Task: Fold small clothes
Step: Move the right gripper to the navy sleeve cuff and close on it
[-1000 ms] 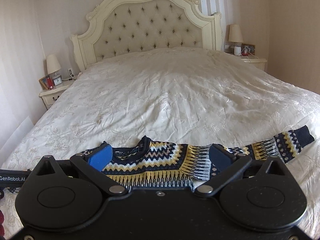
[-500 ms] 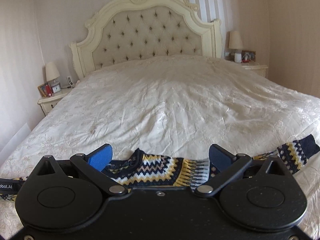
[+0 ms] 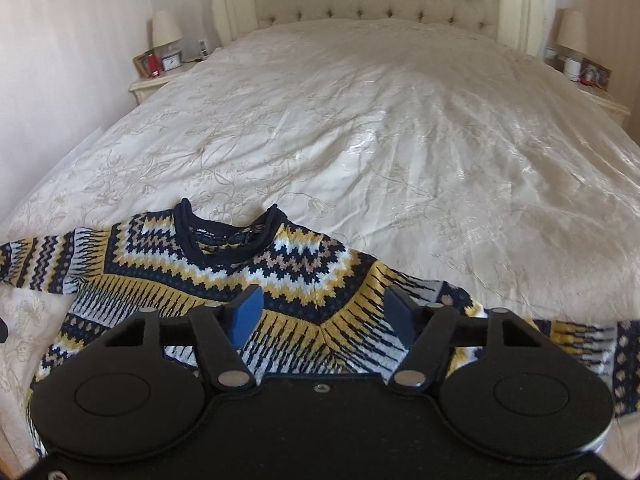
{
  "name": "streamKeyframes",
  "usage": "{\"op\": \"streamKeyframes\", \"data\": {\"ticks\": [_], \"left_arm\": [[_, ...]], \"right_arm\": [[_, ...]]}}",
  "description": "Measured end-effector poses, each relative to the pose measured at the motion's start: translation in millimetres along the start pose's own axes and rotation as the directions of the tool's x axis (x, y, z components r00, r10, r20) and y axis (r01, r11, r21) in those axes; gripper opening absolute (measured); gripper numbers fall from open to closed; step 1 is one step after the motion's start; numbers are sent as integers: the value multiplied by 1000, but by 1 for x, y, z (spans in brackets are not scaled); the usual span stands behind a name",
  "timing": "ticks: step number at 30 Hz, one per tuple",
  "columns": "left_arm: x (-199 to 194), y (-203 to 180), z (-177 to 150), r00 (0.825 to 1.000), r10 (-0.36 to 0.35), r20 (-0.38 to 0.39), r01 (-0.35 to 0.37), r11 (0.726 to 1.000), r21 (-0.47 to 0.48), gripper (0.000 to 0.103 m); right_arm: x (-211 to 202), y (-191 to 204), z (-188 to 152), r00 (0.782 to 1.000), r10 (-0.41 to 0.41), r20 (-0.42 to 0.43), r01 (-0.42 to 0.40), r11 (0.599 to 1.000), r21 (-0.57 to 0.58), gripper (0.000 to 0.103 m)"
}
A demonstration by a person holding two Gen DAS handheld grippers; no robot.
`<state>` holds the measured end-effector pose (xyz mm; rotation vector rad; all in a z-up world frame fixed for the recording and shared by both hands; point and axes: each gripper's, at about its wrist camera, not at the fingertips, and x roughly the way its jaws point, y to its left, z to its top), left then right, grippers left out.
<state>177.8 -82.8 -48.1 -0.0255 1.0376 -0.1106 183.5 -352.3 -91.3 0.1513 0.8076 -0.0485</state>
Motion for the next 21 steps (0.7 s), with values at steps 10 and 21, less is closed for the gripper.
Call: {"op": "streamKeyframes", "data": {"ticks": [10, 21], "left_arm": [[36, 0, 17, 995, 88, -45, -88, 996, -15, 91], [73, 4, 35, 992, 76, -104, -77, 997, -6, 91]], "right_arm": [[124, -8, 44, 989, 82, -121, -95, 990, -104, 63], [225, -10, 52, 959, 62, -276, -129, 964, -232, 58]]}}
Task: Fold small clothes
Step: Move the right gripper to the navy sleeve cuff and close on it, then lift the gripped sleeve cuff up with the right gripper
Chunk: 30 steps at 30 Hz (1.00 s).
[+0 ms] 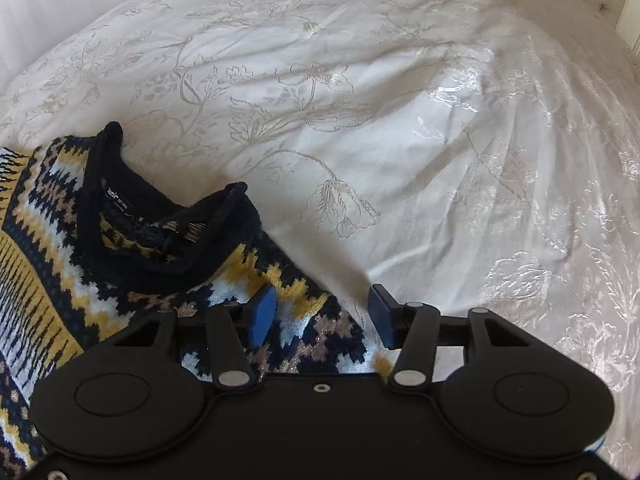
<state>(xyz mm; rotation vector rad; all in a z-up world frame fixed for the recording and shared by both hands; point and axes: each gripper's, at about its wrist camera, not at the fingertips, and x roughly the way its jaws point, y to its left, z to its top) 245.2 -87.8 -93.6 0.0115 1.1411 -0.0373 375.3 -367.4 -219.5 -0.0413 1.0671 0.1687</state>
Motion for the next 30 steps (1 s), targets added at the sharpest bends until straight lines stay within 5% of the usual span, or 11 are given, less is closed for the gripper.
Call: {"op": "streamKeyframes", "data": {"ticks": [3, 6, 8, 15, 18, 21, 30], "left_arm": [[6, -1, 2, 1000, -6, -3, 6, 1000, 12, 91], [12, -2, 4, 1000, -11, -12, 11, 1000, 17, 91], [15, -2, 6, 1000, -17, -17, 17, 1000, 14, 91], [17, 0, 7, 1000, -19, -9, 19, 1000, 5, 91], [12, -1, 8, 1000, -24, -7, 24, 1000, 17, 90], [1, -2, 8, 999, -22, 27, 21, 1000, 23, 90], [-23, -10, -5, 997, -38, 64, 34, 998, 59, 90]], "right_arm": [[5, 1, 1, 1000, 23, -9, -24, 1000, -15, 53], [0, 8, 2, 997, 69, -21, -69, 997, -27, 14], [-11, 12, -1, 995, 95, -11, -96, 995, -38, 11], [-18, -17, -17, 999, -19, -32, 24, 987, 158, 10], [-8, -7, -14, 999, -31, -14, 32, 994, 103, 25], [-13, -15, -11, 999, 19, 32, -25, 981, 192, 69], [-97, -19, -64, 993, -14, 119, -25, 949, 315, 71]]}}
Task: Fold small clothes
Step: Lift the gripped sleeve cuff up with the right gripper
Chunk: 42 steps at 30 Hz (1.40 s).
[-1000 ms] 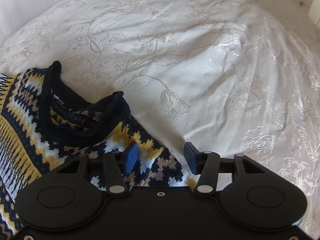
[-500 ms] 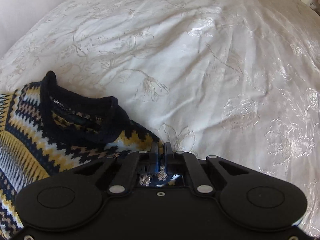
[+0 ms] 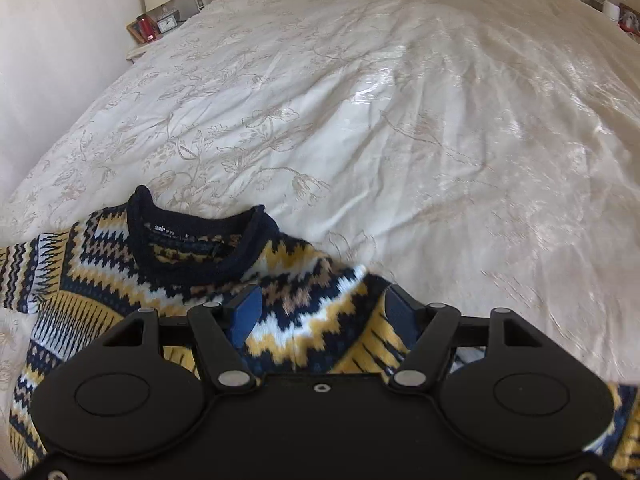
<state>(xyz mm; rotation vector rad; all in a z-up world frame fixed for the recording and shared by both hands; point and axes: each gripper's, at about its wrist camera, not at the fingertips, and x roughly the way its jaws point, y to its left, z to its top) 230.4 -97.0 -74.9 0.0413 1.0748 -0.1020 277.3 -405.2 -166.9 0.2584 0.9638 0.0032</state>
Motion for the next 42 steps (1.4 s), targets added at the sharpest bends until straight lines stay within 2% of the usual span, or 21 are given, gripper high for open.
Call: {"op": "streamKeyframes", "data": {"ticks": [5, 11, 17, 24, 27, 33, 37, 41, 42], "left_arm": [[-17, -9, -14, 1000, -18, 9, 18, 1000, 26, 90], [-32, -19, -34, 999, -40, 7, 39, 998, 54, 90], [-42, -31, -48, 998, -55, 18, 53, 996, 69, 90], [-53, -49, -62, 997, -65, 35, 62, 996, 63, 90], [-57, -55, -69, 998, -59, 35, 57, 997, 50, 90], [-61, -62, -78, 999, -38, 29, 37, 999, 36, 91], [-64, -67, -80, 999, -26, 27, 25, 999, 35, 90], [-67, -69, -81, 999, -11, 35, 10, 999, 30, 90], [-67, -70, -81, 999, -7, 35, 6, 1000, 29, 90]], "right_arm": [[-45, -31, -39, 998, -64, -20, 66, 994, 91, 72], [-101, -76, -75, 986, -167, -27, 169, 966, 194, 72], [-156, -129, -92, 959, -283, 11, 270, 926, 263, 72], [-194, -187, -101, 927, -373, 23, 351, 891, 289, 73], [-203, -214, -103, 923, -383, 26, 355, 877, 323, 74], [-208, -267, -104, 898, -439, 2, 403, 827, 391, 76], [-193, -287, -107, 908, -416, -49, 401, 830, 389, 79], [-181, -294, -111, 915, -395, -82, 395, 839, 373, 80], [-180, -294, -112, 916, -394, -80, 394, 839, 375, 77]]}}
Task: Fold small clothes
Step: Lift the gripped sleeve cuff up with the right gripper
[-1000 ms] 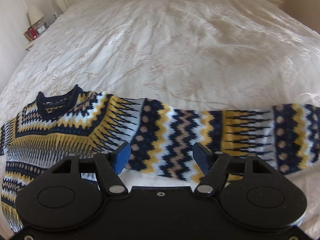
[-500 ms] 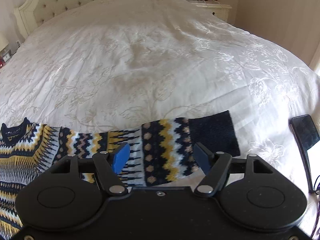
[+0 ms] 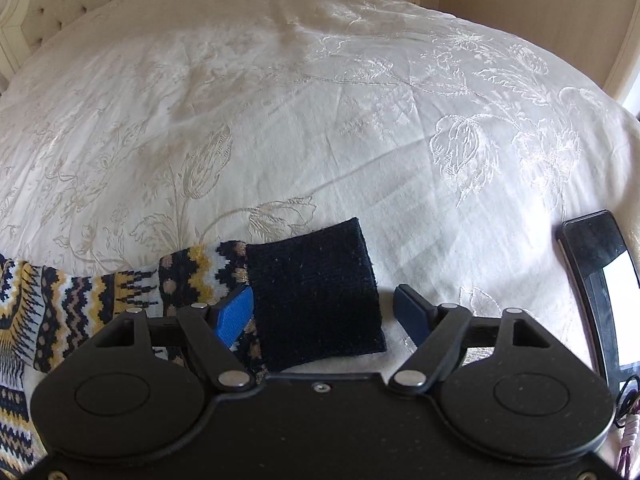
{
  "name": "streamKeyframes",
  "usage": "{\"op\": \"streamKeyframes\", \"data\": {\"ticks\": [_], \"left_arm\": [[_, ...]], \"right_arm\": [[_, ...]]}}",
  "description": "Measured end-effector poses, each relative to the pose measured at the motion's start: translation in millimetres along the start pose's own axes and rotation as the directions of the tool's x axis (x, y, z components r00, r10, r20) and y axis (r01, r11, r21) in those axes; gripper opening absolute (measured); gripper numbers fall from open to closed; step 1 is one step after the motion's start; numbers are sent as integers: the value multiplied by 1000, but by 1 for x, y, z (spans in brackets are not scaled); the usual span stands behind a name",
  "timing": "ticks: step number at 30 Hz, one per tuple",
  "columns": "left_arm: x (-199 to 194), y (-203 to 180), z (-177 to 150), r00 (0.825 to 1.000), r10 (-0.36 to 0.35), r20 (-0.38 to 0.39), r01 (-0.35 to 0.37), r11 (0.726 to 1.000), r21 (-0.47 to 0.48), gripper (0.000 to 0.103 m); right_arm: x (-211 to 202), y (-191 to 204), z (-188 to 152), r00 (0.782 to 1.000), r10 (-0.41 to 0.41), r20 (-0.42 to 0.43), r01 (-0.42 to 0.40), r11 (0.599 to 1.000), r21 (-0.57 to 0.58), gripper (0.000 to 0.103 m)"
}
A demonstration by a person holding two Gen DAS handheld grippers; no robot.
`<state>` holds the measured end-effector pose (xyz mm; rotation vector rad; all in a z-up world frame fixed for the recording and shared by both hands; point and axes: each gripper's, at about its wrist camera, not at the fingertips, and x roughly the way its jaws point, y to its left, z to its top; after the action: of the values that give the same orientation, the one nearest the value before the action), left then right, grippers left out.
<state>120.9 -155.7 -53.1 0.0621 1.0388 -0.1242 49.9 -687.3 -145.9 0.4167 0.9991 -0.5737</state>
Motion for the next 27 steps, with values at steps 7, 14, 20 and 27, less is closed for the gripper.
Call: {"op": "streamKeyframes", "data": {"ticks": [7, 14, 20, 27], "left_arm": [[4, -8, 1, 1000, -4, -10, 4, 1000, 13, 90], [8, -15, 4, 999, -35, -6, 35, 999, 20, 90], [12, -12, 3, 999, -46, -17, 47, 998, 40, 90], [16, 14, 6, 998, -60, -13, 60, 997, 43, 90]], "right_arm": [[-23, 16, 0, 992, 119, 33, -117, 992, -49, 17], [-71, -17, 1, 997, 52, 61, -54, 998, 28, 17], [-70, -19, -12, 999, 30, 32, -31, 999, 37, 17], [-76, 29, -6, 996, 32, 80, -34, 999, 24, 18]]}}
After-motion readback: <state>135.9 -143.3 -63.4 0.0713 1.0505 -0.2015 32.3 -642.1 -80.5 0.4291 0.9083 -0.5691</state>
